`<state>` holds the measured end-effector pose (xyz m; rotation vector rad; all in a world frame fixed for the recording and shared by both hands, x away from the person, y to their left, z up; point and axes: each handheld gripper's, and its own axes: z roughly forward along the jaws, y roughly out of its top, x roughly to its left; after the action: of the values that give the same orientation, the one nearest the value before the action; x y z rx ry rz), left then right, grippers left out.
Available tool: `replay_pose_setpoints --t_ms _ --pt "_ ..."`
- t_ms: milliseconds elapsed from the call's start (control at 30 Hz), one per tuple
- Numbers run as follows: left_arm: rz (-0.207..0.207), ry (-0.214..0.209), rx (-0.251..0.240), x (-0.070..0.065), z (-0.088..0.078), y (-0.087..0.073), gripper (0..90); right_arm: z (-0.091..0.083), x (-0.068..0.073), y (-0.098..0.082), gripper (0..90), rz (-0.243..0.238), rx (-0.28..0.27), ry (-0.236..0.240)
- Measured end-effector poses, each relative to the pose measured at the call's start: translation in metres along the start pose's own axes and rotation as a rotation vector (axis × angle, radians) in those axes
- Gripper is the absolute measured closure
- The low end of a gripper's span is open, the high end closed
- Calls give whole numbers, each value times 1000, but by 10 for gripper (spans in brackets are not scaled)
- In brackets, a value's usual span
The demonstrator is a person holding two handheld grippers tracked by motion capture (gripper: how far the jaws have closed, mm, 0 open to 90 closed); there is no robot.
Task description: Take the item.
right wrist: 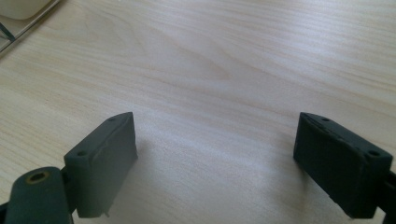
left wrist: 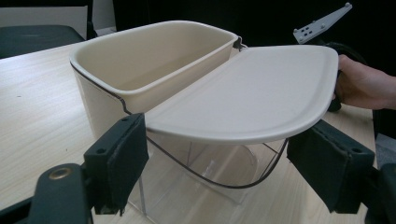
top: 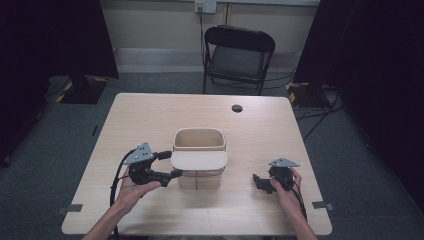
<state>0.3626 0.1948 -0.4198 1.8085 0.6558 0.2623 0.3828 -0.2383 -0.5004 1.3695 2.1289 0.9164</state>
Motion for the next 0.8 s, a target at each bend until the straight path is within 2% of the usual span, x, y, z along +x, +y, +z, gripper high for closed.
replay_pose_setpoints --t_ms 400,500,800 --pt "-7 -11 11 2 0 5 202 0 0 0 127 1 1 -1" --pt "2 -7 11 3 1 6 197 0 0 0 127 -1 2 0" --pt "-14 -5 6 6 3 7 195 0 0 0 126 -2 0 0"
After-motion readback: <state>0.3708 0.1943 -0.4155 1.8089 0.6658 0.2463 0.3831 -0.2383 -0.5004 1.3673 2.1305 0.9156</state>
